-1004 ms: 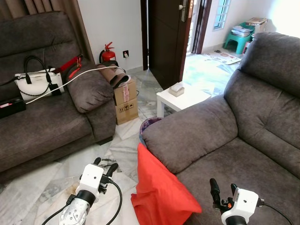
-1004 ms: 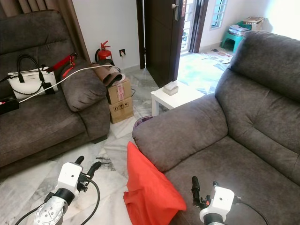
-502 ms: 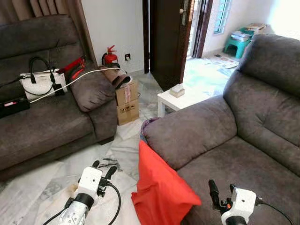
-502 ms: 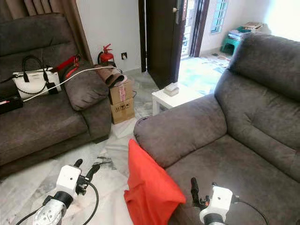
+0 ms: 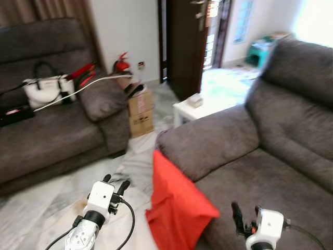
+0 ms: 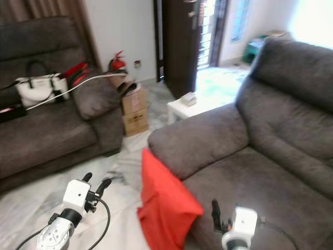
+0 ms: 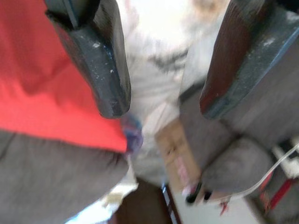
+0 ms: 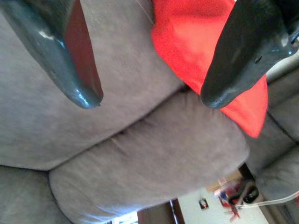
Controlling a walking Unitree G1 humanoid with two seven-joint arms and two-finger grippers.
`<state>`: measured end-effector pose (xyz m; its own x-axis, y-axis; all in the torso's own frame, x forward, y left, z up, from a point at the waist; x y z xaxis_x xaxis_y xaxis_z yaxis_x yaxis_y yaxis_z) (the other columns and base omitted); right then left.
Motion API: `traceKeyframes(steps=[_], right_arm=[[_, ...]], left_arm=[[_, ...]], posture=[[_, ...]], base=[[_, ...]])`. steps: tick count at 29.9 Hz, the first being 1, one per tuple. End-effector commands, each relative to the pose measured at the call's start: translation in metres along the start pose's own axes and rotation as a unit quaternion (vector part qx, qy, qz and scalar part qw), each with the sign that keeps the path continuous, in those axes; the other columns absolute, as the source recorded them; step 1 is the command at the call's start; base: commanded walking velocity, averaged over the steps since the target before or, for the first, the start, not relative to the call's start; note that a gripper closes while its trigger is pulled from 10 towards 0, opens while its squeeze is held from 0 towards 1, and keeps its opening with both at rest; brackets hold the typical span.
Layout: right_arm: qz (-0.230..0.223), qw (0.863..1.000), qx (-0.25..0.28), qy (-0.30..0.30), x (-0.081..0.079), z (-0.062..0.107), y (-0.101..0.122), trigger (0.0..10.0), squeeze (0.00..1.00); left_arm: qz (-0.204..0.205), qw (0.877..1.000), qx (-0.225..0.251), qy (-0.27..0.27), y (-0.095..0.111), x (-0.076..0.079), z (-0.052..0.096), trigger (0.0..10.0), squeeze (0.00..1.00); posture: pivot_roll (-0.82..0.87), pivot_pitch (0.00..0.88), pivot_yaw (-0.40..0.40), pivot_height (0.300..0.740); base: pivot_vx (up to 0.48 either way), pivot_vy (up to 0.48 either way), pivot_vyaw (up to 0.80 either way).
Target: Move the pillow to the sofa from floor
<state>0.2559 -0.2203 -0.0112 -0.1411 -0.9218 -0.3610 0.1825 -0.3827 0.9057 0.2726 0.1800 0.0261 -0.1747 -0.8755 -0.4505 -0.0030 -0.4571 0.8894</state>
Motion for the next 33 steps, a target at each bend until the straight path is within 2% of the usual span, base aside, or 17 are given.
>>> traceKeyframes(steps=[1,7,11,33], right_arm=[[-0.001,1.000,-0.005,0.009,-0.007,-0.002,-0.002,10.0,0.00],[-0.002,1.000,-0.012,0.006,-0.007,-0.003,-0.004,10.0,0.00],[0.003,1.000,-0.016,0.018,-0.011,-0.004,-0.005,10.0,0.00],[-0.012,0.999,-0.016,0.036,-0.021,-0.009,-0.005,10.0,0.00]], left_arm=[[-0.007,1.000,0.004,0.006,0.003,-0.007,-0.004,10.0,0.00],[-0.007,1.000,0.005,0.006,0.004,-0.007,-0.005,10.0,0.00],[-0.006,1.000,0.004,0.007,0.004,-0.007,-0.005,10.0,0.00],[-0.006,1.000,0.004,0.008,0.005,-0.008,-0.006,10.0,0.00]], posture=[[-0.07,0.024,0.045,0.671],[-0.07,0.032,0.045,0.666],[-0.07,0.036,0.045,0.641],[-0.06,0.052,0.044,0.641]], base=[[0.000,0.000,0.00],[0.000,0.000,0.00],[0.000,0.000,0.00],[0.000,0.000,0.00]])
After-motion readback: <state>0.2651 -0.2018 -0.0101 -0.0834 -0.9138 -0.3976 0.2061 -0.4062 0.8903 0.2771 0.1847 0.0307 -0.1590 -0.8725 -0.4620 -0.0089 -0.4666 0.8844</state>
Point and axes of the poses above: a point about 5 cm out from each wrist's last joint towards the gripper, its own z axis pointing back from the gripper into the wrist, its own y axis along the axis of the wrist's last joint, x = y × z, the point moved 2 cm from there along -z, pointing out of the wrist towards the gripper, and after that the axes turned 15 degrees about -z, right-handed, at the moved point
